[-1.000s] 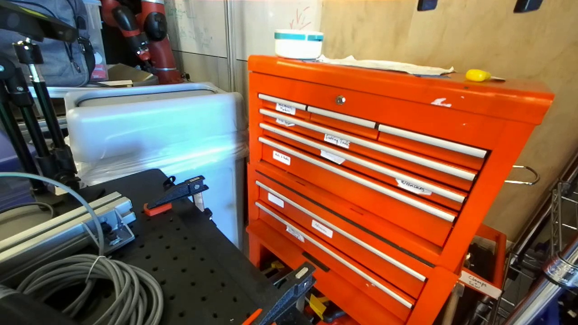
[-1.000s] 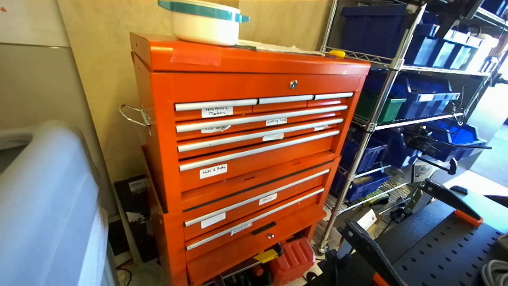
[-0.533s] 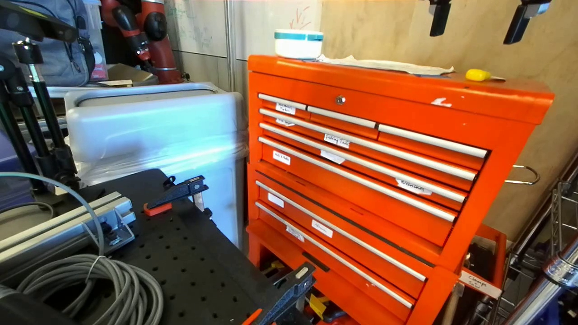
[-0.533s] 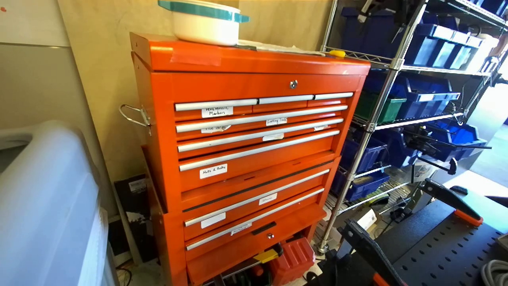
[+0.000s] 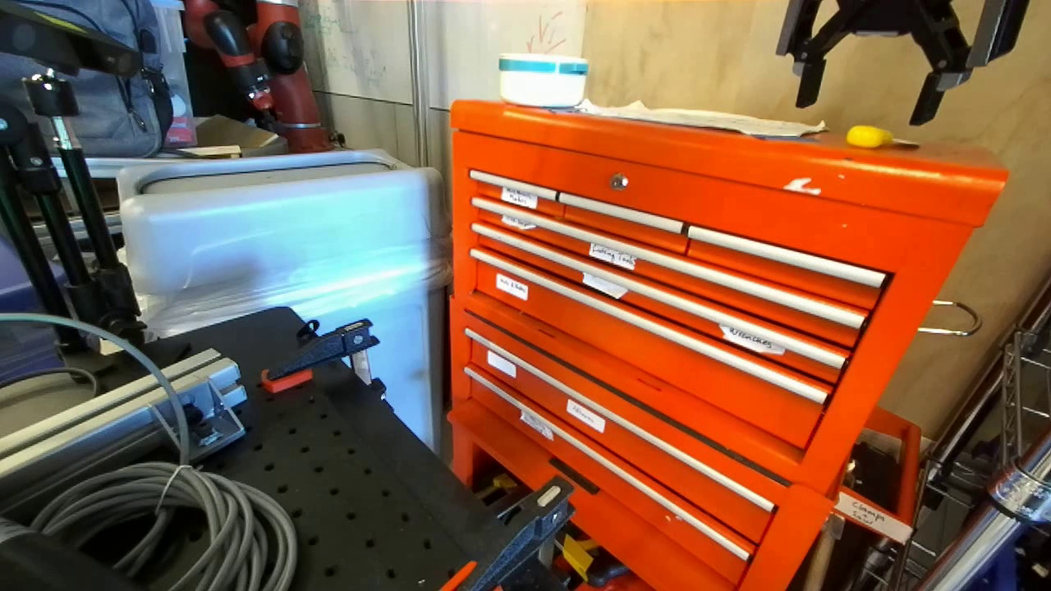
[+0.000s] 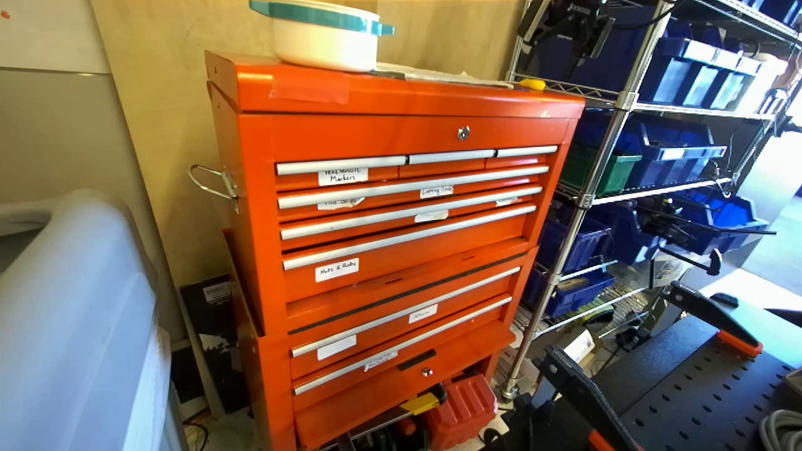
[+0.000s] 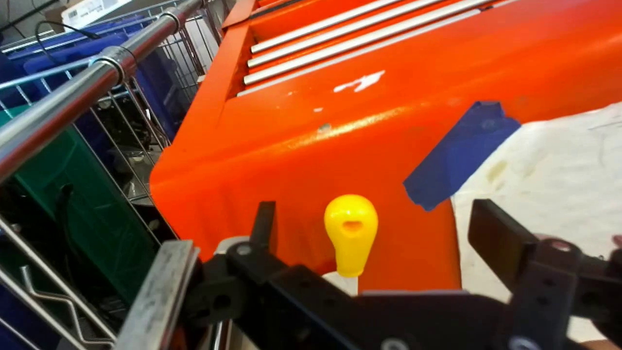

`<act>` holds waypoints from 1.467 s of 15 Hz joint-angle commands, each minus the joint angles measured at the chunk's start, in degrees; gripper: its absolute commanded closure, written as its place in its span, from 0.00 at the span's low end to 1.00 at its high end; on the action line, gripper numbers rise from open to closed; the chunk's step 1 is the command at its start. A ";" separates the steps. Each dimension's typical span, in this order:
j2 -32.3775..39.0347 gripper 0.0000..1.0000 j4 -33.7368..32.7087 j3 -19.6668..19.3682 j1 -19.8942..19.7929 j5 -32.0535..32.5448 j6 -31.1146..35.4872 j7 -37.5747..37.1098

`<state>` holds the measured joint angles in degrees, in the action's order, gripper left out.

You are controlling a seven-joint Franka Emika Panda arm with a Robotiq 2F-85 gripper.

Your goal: Move the yellow object on the cabinet to the left

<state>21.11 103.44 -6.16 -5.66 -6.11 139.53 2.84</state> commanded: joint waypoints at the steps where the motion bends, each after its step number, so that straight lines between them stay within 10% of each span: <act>1: 5.04 0.00 -6.45 1.36 -1.26 -0.36 -0.19 0.27; 13: 10.57 0.95 -16.67 0.85 -1.47 1.08 -6.49 -1.53; 22: 6.21 0.95 -20.36 3.33 0.55 -2.00 -10.92 -8.44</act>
<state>29.68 84.28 -4.34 -5.95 -6.31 131.66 -1.90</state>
